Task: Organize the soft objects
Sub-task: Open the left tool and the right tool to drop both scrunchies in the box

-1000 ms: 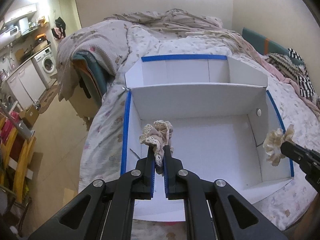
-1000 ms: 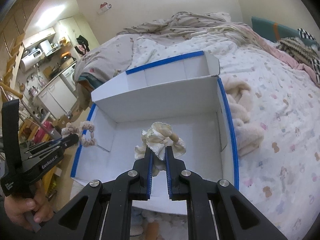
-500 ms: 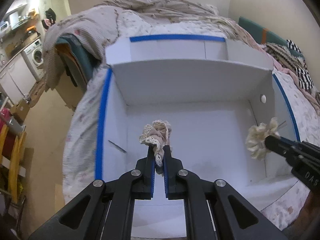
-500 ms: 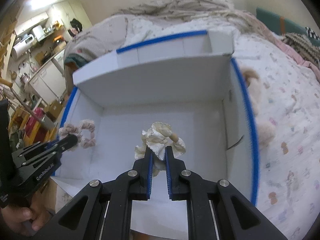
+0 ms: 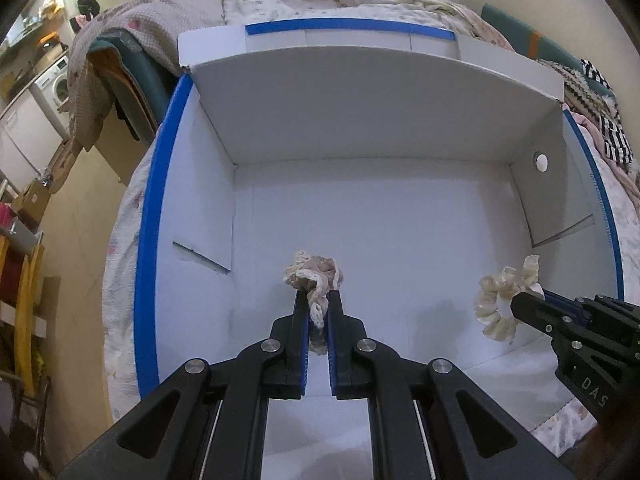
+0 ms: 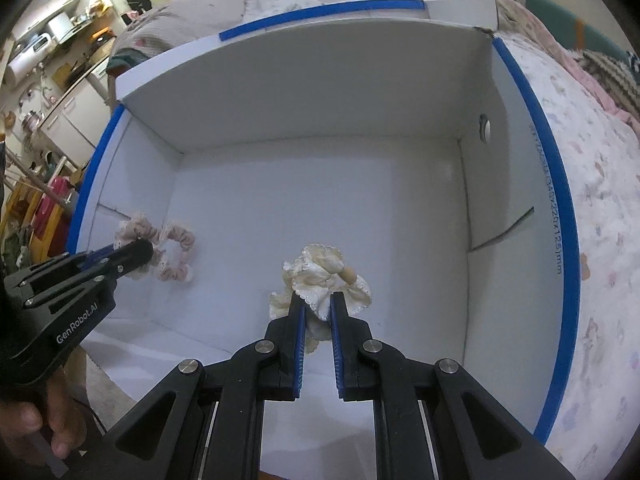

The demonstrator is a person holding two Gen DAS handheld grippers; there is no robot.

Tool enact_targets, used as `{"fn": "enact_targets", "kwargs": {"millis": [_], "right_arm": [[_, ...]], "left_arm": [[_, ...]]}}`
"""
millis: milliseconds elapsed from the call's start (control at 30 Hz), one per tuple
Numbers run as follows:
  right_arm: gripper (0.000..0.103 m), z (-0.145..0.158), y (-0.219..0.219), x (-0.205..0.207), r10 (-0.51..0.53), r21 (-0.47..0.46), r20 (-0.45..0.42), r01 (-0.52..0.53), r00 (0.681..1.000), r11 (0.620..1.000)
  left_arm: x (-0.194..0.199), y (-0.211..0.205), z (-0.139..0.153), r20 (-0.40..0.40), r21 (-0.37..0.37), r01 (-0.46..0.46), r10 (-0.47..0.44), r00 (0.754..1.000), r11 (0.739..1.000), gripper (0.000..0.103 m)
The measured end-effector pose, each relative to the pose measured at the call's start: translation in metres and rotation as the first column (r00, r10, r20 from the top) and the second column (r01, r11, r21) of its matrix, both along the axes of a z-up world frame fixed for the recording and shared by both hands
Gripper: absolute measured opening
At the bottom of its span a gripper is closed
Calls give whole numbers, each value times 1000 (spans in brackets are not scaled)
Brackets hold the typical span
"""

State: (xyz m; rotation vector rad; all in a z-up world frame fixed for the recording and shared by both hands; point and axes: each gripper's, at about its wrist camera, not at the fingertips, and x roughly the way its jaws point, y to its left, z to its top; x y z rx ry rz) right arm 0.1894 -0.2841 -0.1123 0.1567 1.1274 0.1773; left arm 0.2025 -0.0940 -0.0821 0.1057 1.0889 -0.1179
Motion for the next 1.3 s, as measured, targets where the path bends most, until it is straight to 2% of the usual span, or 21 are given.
{"fn": "enact_targets", "kwargs": {"millis": [300, 400, 467, 567, 600, 633, 667, 700, 800, 867, 933, 1000, 1067, 1300], "right_arm": [[14, -3, -3, -1, -23, -10, -23, 23, 999, 1000], [17, -2, -4, 2, -45, -11, -20, 45, 999, 999], [21, 1, -4, 3, -50, -8, -6, 50, 999, 999], [31, 5, -4, 2, -51, 3, 9, 51, 999, 999], [39, 6, -4, 2, -53, 8, 13, 53, 999, 999], [57, 7, -4, 2, -54, 15, 18, 54, 998, 998], [64, 8, -5, 1, -57, 19, 26, 57, 998, 998], [68, 10, -5, 1, -62, 27, 40, 61, 997, 998], [69, 17, -7, 2, -62, 61, 68, 58, 996, 996], [83, 22, -9, 1, -72, 84, 95, 64, 993, 994], [93, 27, -11, 1, -93, 74, 119, 84, 989, 994], [97, 31, -15, -1, -120, 56, 139, 114, 983, 992], [97, 32, -19, 0, -141, 76, 142, 131, 980, 988], [99, 29, -26, -1, -171, 79, 126, 162, 977, 984]], "left_arm": [[2, 0, -9, -19, 10, -10, 10, 1000, 1000, 9], [3, 1, -10, -27, 3, -11, 11, 1000, 1000, 12], [2, -1, -10, -19, 25, -5, 6, 1000, 1000, 16], [2, -1, -8, -8, 33, -2, 2, 1000, 999, 22], [2, -1, -7, -7, 31, -3, 3, 1000, 1000, 25], [1, -1, -7, -4, 30, -4, 4, 1000, 1000, 29], [1, -1, -6, -1, 30, -4, 4, 1000, 1000, 34], [0, -1, -5, 2, 29, -3, 3, 1000, 1000, 36], [-1, 0, -1, 19, 29, -7, 6, 1000, 1000, 50], [-1, 1, 3, 29, 20, -12, 11, 1000, 1000, 58], [-2, 4, 8, 42, 2, -22, 22, 999, 1000, 62], [-2, 8, 13, 61, -4, -40, 40, 997, 999, 64], [-4, 12, 19, 96, -4, -74, 74, 993, 997, 65], [-6, 21, 33, 138, -30, -112, 115, 984, 993, 65]]}}
